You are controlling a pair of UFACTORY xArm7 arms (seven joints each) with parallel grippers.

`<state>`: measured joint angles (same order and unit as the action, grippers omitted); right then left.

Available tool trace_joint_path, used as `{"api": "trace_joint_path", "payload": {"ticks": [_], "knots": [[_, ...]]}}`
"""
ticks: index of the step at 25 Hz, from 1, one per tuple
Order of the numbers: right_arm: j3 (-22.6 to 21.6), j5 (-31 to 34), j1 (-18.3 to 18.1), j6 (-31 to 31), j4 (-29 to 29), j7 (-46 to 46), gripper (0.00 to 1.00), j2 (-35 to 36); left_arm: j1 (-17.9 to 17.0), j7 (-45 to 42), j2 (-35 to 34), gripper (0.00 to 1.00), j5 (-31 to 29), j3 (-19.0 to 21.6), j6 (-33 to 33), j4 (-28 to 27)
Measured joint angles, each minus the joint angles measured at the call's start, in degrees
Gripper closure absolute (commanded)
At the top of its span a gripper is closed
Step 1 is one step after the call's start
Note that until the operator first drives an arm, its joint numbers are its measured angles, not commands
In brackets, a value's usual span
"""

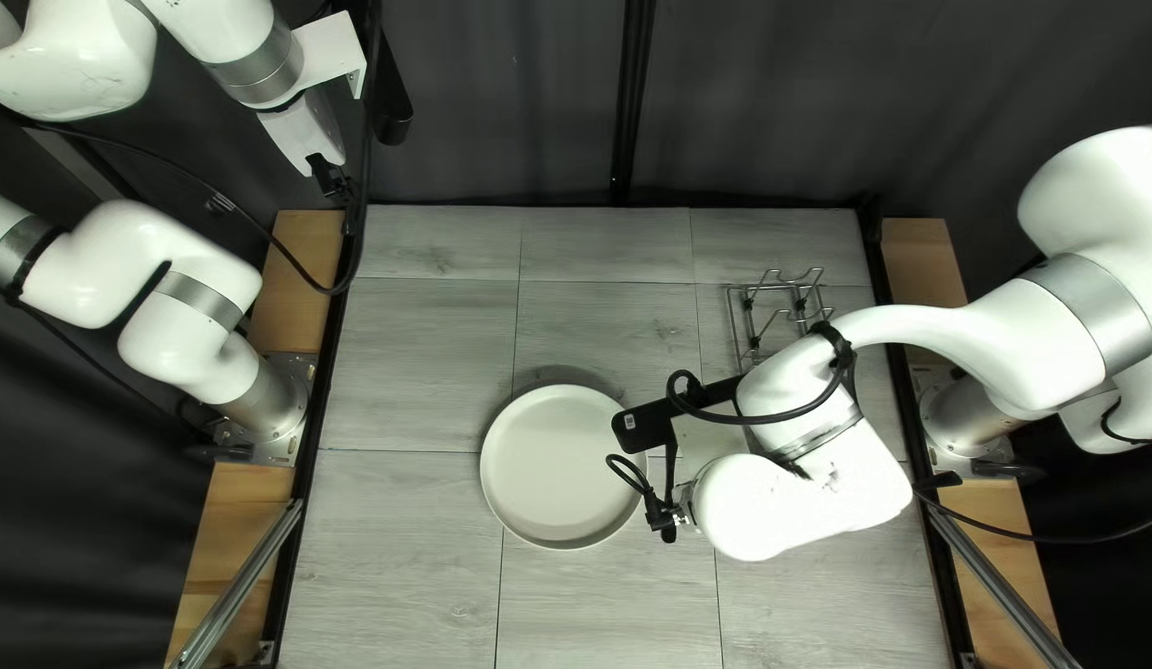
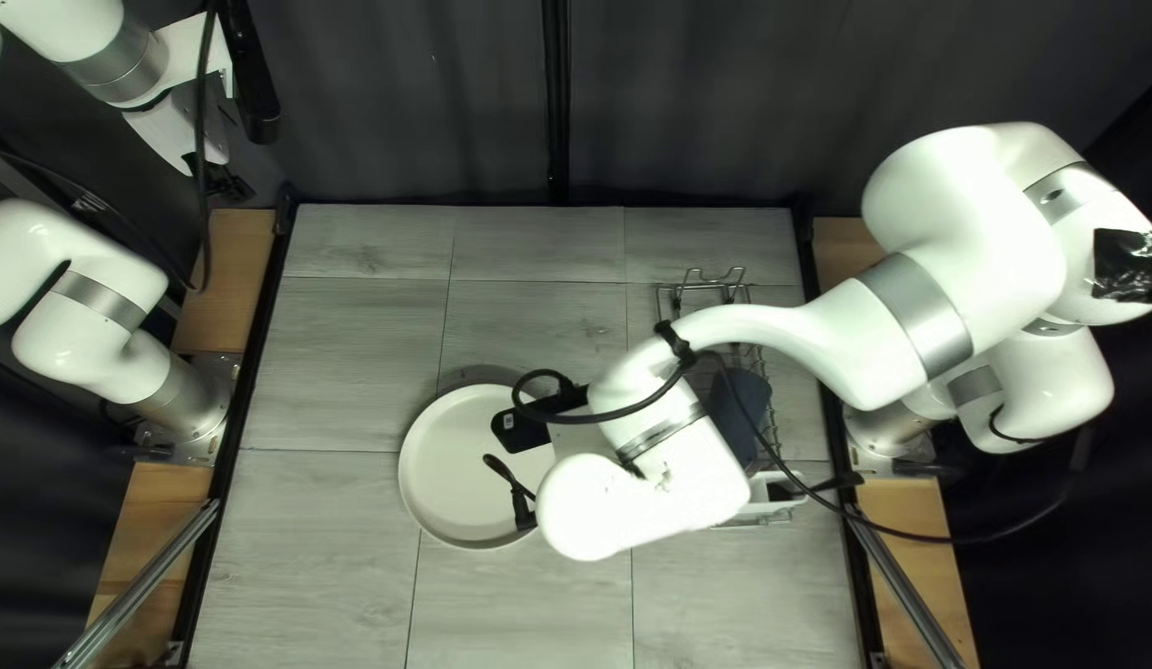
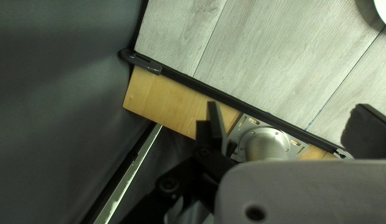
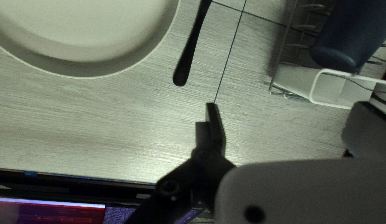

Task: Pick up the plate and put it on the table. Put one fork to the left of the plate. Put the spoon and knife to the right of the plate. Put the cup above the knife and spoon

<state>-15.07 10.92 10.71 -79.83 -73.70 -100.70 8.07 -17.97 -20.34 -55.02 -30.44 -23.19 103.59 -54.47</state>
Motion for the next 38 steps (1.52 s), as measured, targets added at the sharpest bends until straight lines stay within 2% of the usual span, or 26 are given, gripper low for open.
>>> {"api": "trace_joint_path", "payload": {"ticks": [3, 8, 13, 20, 29, 36, 37, 38], "knots": [[0.48, -2.33, -0.80, -0.27, 6.81, 6.33, 0.00, -7.02, 0.00, 0.00, 0.00, 0.00, 0.00, 0.00, 0.00, 0.00], [1.43, -6.69, -0.54, -5.59, 14.16, 14.04, 0.00, -18.33, 0.00, 0.00, 0.00, 0.00, 0.00, 0.00, 0.00, 0.00], [2.00, -10.98, 0.63, -10.88, 19.71, 16.25, 0.00, -27.56, 0.00, 0.00, 0.00, 0.00, 0.00, 0.00, 0.00, 0.00], [2.60, -16.20, 2.86, -12.63, 30.60, 17.58, 0.00, -39.62, 0.00, 0.00, 0.00, 0.00, 0.00, 0.00, 0.00, 0.00], [0.66, -21.05, 6.12, -11.86, 38.03, 16.87, 0.00, -45.50, 0.00, 0.00, 0.00, 0.00, 0.00, 0.00, 0.00, 0.00], [0.62, -23.04, 6.90, -7.48, 43.19, 17.80, 0.00, -47.01, 0.00, 0.00, 0.00, 0.00, 0.00, 0.00, 0.00, 0.00], [0.70, -23.29, 7.00, -6.70, 44.28, 18.09, 0.32, -47.37, 0.00, 0.00, 0.00, 0.00, 0.00, 0.00, 0.00, 0.00], [0.82, -23.60, 7.11, -5.88, 45.47, 18.41, 0.60, -47.91, 0.00, 0.00, 0.00, 0.00, 0.00, 0.00, 0.00, 0.00]]}}
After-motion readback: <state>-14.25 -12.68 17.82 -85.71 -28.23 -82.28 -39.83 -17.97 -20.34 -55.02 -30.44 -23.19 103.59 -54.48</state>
